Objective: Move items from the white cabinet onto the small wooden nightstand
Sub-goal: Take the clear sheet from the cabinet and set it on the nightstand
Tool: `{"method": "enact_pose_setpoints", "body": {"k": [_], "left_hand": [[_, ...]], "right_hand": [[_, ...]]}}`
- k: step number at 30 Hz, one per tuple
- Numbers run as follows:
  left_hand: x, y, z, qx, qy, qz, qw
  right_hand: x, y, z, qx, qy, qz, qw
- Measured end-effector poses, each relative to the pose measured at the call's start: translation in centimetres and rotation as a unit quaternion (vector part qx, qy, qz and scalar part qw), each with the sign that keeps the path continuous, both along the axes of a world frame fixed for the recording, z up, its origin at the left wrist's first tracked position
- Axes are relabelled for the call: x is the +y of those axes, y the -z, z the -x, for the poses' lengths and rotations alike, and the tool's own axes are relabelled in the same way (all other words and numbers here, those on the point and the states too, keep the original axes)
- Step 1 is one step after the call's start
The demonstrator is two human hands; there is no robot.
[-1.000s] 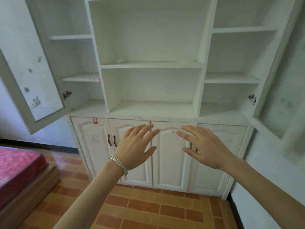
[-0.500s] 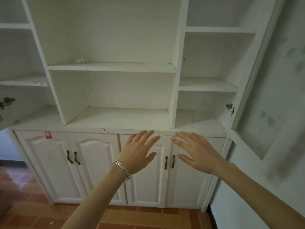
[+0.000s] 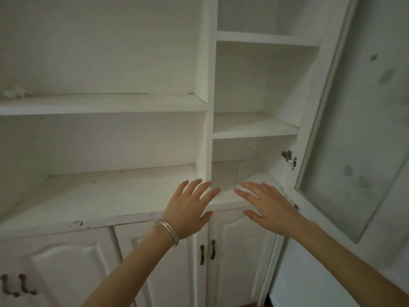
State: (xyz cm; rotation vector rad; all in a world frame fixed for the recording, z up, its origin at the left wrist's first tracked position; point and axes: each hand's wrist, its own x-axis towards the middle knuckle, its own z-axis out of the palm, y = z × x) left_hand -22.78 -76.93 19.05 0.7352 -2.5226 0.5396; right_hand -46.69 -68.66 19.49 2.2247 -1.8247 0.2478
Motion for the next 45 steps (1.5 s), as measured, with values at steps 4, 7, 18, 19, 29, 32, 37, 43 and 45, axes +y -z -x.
{"method": "enact_pose_setpoints", "body": {"k": [4, 7, 18, 19, 29, 32, 37, 43, 45], "left_hand": [[-4.4, 0.6, 1.9, 0.019, 0.031, -0.006, 0.999], [-6.3, 2.9, 3.2, 0.01, 0.052, -0.024, 0.998], [-13.2, 5.9, 8.8, 0.019, 0.037, -0.044, 0.998], [-13.5, 6.0, 9.5, 0.019, 0.035, -0.051, 0.998], [-16.4, 8.6, 15.4, 0.0, 0.008, -0.072, 0.997], [-17.2, 9.2, 16.3, -0.003, 0.003, -0.072, 0.997], [-18.2, 9.6, 17.3, -0.011, -0.008, -0.085, 0.996], [-18.6, 10.3, 17.6, -0.013, -0.002, -0.096, 0.995], [-18.6, 10.4, 17.4, -0.015, 0.007, -0.101, 0.995]], "right_hand": [[-3.1, 0.3, 2.2, -0.004, 0.02, 0.021, 1.0], [-5.0, 1.2, 3.3, -0.005, 0.023, 0.011, 1.0], [-17.4, 3.2, 12.4, 0.023, 0.005, -0.005, 1.0], [-18.5, 3.3, 13.6, 0.021, 0.004, -0.006, 1.0], [-27.7, 4.6, 20.1, 0.036, -0.013, -0.04, 0.998], [-29.6, 4.9, 21.0, 0.033, -0.027, -0.048, 0.998], [-31.0, 5.5, 21.7, 0.024, -0.041, -0.035, 0.998], [-30.6, 5.7, 21.4, 0.025, -0.064, -0.007, 0.998], [-29.9, 5.7, 21.2, 0.01, -0.074, 0.007, 0.997]]}}
